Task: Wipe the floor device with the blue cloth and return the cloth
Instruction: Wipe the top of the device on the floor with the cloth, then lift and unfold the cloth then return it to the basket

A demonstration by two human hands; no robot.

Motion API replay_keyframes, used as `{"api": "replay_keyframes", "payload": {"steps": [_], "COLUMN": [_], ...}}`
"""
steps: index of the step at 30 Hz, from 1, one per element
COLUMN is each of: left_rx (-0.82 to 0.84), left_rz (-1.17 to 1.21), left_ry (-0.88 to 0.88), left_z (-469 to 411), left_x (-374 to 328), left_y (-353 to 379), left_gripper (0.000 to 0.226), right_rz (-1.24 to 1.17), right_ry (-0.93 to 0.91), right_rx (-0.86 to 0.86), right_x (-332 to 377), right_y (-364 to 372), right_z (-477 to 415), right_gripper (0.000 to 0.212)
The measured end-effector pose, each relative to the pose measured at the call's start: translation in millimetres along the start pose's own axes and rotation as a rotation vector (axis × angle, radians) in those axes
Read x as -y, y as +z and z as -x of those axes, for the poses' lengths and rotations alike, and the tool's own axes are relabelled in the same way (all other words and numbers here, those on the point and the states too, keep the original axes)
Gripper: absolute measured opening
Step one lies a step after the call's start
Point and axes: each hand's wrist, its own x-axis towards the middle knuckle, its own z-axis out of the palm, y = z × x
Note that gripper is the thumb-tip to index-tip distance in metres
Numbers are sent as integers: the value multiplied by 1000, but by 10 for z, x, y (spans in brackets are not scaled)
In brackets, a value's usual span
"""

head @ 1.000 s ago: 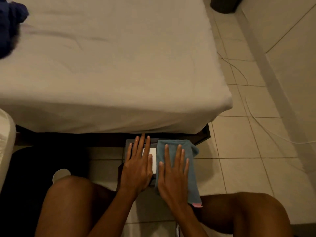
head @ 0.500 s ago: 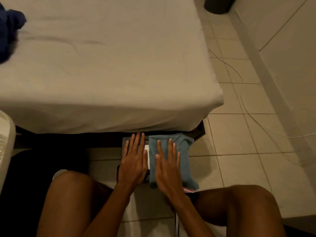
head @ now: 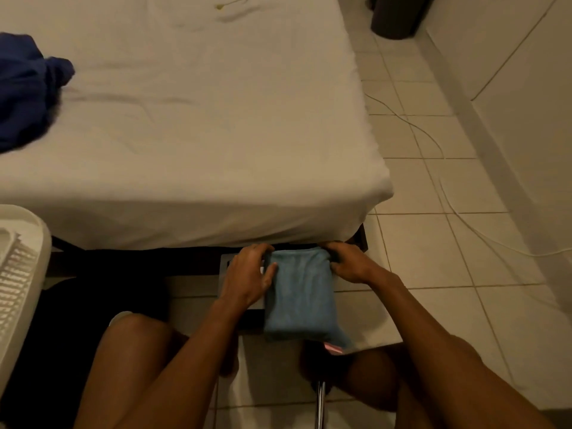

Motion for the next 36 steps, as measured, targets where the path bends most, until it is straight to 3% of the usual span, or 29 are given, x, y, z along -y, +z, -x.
{"api": "replay_keyframes", "payload": {"steps": [5, 13, 19, 23, 28, 36], "left_rx": [-33, -64, -96, -109, -108, -249], "left_rz": [-72, -29, -51, -34, 19, -225], "left_ry": [58, 38, 79, 83, 198, 331], "left_z": [-66, 11, 229, 416, 560, 644], "left_x": [-116, -338, -592, -759, -1035, -1638], "left_y": [-91, -345, -685, -930, -1413, -2435], "left_gripper": [14, 13, 13, 14, 18, 14], "right_rz": [127, 334, 394, 399, 429, 387], "right_ry": [25, 37, -1, -35, -112, -250], "right_rx": [15, -26, -110, -222, -384, -606], "right_x": [-27, 97, 389, 662, 1022, 1647], "right_y": [-150, -449, -646, -836, -1122, -1682], "right_z": [-59, 179, 644, 967, 1375, 1848], "right_gripper": [34, 11, 14, 9, 20, 9]}}
